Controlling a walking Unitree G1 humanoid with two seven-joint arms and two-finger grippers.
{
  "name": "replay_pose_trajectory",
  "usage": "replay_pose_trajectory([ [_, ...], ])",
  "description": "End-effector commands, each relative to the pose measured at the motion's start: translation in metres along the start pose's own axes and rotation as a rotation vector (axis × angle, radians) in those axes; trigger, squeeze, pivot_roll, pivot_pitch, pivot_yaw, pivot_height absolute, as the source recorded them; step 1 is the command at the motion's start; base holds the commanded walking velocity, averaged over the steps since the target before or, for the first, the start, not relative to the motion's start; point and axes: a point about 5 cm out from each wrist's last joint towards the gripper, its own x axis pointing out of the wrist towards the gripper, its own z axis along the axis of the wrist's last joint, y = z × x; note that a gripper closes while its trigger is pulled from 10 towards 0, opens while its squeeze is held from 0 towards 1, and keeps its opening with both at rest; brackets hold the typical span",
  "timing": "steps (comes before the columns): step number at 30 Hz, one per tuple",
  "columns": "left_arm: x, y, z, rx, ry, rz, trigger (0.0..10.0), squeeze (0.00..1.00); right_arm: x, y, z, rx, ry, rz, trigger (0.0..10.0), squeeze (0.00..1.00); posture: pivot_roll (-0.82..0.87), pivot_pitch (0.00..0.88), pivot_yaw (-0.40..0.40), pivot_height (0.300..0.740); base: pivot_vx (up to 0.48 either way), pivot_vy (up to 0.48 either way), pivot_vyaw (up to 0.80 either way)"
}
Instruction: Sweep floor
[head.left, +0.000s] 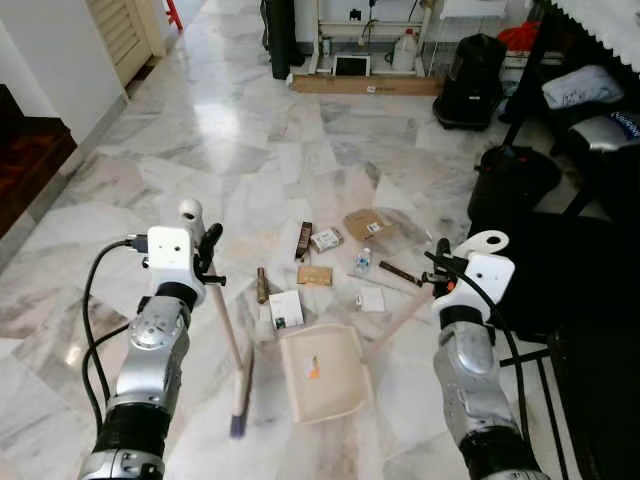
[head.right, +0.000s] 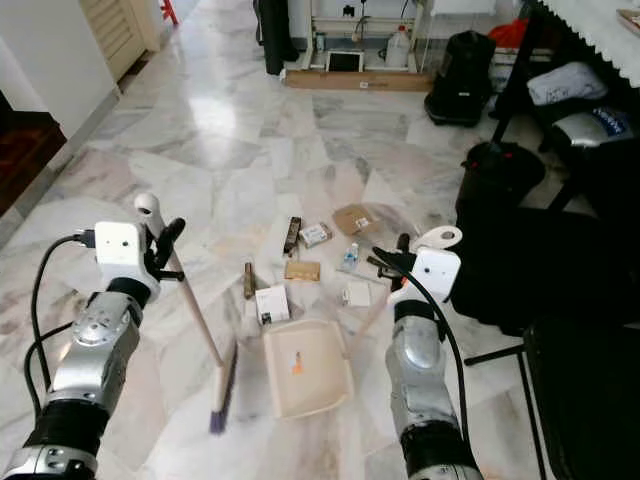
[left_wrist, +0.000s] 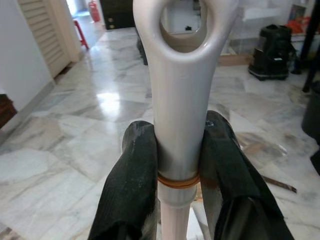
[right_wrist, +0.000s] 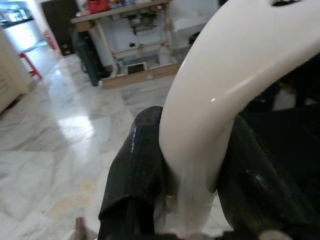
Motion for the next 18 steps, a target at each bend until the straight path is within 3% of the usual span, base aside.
replay_pose_trajectory([
  [1,0.005,-0.006,0.009,0.002,-0.046,-0.032,10.0,0.0,-0.001,-0.005,0.01,-0.006,-0.043,-0.017,10.0,0.0,-0.1,0.094,0.092,0.74,0.0,0.0,0.0],
  [7,0.008,-0.007,0.006,-0.01,-0.044,-0.026,10.0,0.0,-0.005,-0.012,0.009,-0.008,-0.037,-0.042,10.0,0.0,-0.11,0.09,0.068,0.74,0.0,0.0,0.0],
  [18,-0.001,-0.01,-0.002,-0.04,-0.056,0.018,10.0,0.0,0.002,0.001,0.013,-0.01,-0.018,0.032,10.0,0.0,-0.08,0.084,0.007,0.74,0.0,0.0,0.0],
])
